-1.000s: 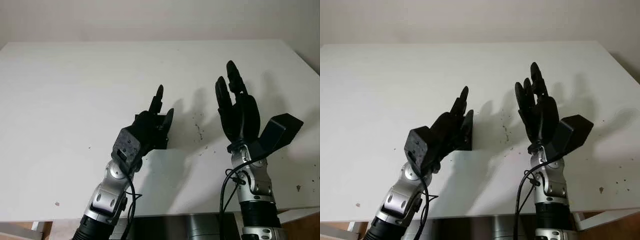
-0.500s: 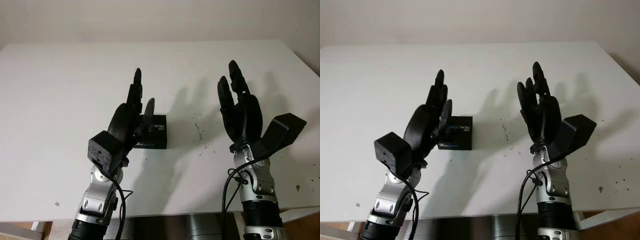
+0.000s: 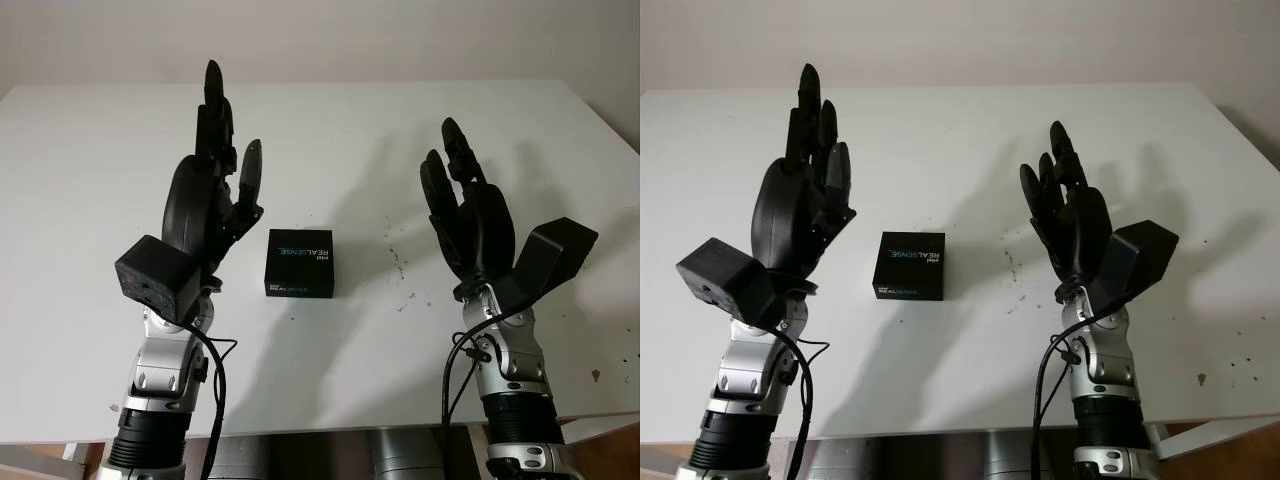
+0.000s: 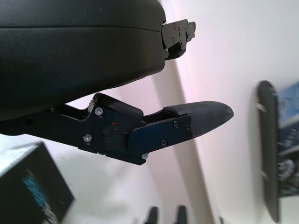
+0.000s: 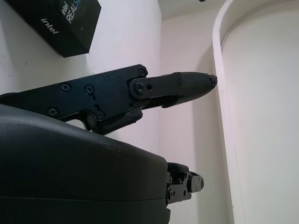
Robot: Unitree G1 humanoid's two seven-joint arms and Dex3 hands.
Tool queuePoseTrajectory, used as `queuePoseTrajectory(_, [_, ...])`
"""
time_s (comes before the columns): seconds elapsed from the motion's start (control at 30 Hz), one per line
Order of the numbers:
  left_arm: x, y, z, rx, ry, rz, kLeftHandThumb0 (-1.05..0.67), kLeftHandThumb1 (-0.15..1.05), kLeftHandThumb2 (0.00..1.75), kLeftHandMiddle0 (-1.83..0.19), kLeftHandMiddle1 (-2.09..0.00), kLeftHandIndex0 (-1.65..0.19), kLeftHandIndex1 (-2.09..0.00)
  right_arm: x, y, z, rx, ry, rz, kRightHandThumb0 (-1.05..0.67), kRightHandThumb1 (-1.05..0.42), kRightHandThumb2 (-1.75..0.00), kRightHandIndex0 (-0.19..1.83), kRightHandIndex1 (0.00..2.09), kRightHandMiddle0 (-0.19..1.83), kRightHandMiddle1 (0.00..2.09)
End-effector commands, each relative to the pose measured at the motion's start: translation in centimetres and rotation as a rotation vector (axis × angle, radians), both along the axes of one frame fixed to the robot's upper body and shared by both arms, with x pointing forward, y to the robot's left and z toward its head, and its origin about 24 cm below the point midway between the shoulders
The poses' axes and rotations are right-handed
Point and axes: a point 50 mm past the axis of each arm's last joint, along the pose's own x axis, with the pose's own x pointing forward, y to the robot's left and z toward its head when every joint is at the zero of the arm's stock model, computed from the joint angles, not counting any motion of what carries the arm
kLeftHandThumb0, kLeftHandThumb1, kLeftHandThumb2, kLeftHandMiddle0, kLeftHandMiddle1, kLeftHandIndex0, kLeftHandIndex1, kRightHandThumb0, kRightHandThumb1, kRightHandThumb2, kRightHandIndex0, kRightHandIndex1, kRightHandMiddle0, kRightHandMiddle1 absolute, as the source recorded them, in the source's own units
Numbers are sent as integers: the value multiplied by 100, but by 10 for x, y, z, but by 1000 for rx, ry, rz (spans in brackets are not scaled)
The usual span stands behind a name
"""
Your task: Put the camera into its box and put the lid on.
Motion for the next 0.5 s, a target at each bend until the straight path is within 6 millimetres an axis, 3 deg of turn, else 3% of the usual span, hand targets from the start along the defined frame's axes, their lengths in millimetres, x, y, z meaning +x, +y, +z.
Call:
queuePoseTrajectory(0.0, [4, 15, -11, 17, 53, 44, -78, 105, 62, 19, 0, 19, 0, 3, 0, 9, -27, -40, 13, -71, -105, -22, -3, 4, 3, 5])
queuePoseTrajectory(0.2, [3, 29, -36, 47, 164, 102, -72, 105, 65, 19, 0, 19, 0, 4, 3, 11, -35, -54, 25, -70, -105, -24, -7, 3, -1, 4])
queuePoseTrajectory(0.47, [6, 24, -52, 41, 219, 99, -66, 105, 68, 19, 0, 19, 0, 5, 6, 12, -33, -61, 32, -69, -105, -24, -7, 4, -1, 5])
